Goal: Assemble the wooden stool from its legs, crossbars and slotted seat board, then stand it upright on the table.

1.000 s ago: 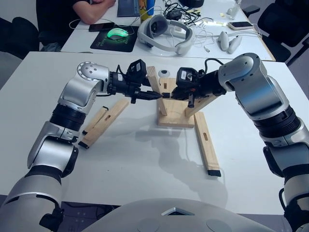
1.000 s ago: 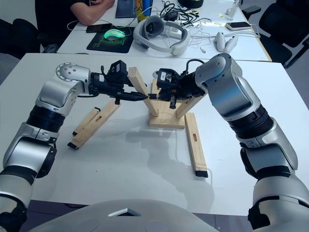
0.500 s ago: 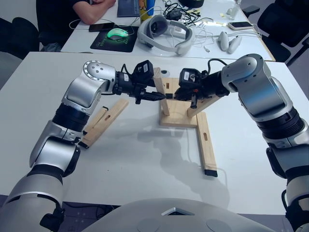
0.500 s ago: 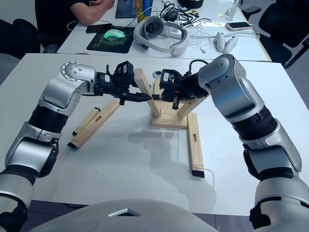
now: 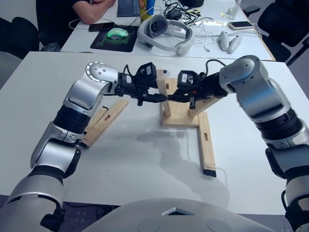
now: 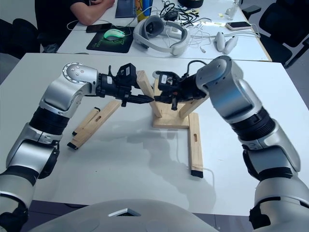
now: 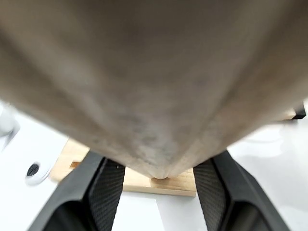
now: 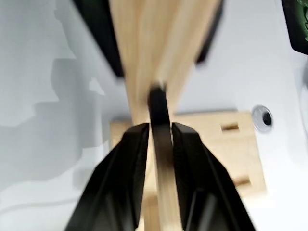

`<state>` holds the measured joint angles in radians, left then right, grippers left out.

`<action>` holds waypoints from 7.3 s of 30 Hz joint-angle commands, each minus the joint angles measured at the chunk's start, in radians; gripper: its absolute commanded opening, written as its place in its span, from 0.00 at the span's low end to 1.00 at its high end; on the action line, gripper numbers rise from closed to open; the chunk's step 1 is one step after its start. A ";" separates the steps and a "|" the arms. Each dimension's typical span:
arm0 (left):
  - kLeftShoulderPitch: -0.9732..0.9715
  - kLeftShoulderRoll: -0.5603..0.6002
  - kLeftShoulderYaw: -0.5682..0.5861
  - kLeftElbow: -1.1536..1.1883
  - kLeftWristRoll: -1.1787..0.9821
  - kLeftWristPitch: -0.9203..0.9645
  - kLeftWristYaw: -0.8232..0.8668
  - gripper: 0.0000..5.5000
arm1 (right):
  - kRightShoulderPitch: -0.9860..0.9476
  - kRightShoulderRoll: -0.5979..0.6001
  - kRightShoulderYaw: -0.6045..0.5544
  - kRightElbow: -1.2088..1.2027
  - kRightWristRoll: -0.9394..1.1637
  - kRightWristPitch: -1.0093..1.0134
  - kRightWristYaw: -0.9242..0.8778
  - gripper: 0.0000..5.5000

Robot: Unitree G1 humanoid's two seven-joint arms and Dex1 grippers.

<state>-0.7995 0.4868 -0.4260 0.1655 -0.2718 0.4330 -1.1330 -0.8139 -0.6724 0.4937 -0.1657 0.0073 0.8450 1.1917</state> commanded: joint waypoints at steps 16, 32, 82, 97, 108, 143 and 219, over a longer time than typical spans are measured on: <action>0.133 -0.038 -0.159 0.025 0.093 0.047 -0.019 0.37 | -0.178 0.000 -0.110 -0.034 0.100 0.030 0.061 0.17; 0.157 0.074 -0.113 -0.061 0.072 0.080 -0.041 0.37 | 0.022 -0.044 -0.829 0.405 0.263 -0.078 -0.342 0.03; 0.279 0.248 -0.037 -0.216 -0.044 0.119 -0.065 0.37 | 0.513 0.302 -0.198 0.509 -0.127 -0.397 -0.587 0.00; 0.329 0.280 0.070 -0.235 -0.023 0.111 -0.050 0.70 | 0.519 0.308 -0.192 0.543 -0.119 -0.432 -0.573 0.00; 0.505 0.306 0.192 -0.194 0.039 0.043 0.082 0.70 | 0.422 0.421 -0.141 0.661 -0.140 -0.465 -0.598 0.00; 0.302 0.097 0.840 -0.489 -0.769 0.347 0.591 0.10 | 0.302 0.421 -0.683 0.797 0.095 -0.858 -1.002 0.00; -0.099 0.059 0.588 -0.333 -0.712 0.356 0.459 0.00 | 0.062 0.425 -0.229 1.493 -0.210 -1.047 -0.384 0.00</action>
<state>-0.7826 0.4773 0.0759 -0.1676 -0.9448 0.7652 -0.6869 -0.8630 -0.2523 0.2145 1.2586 -0.1200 -0.2946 0.8052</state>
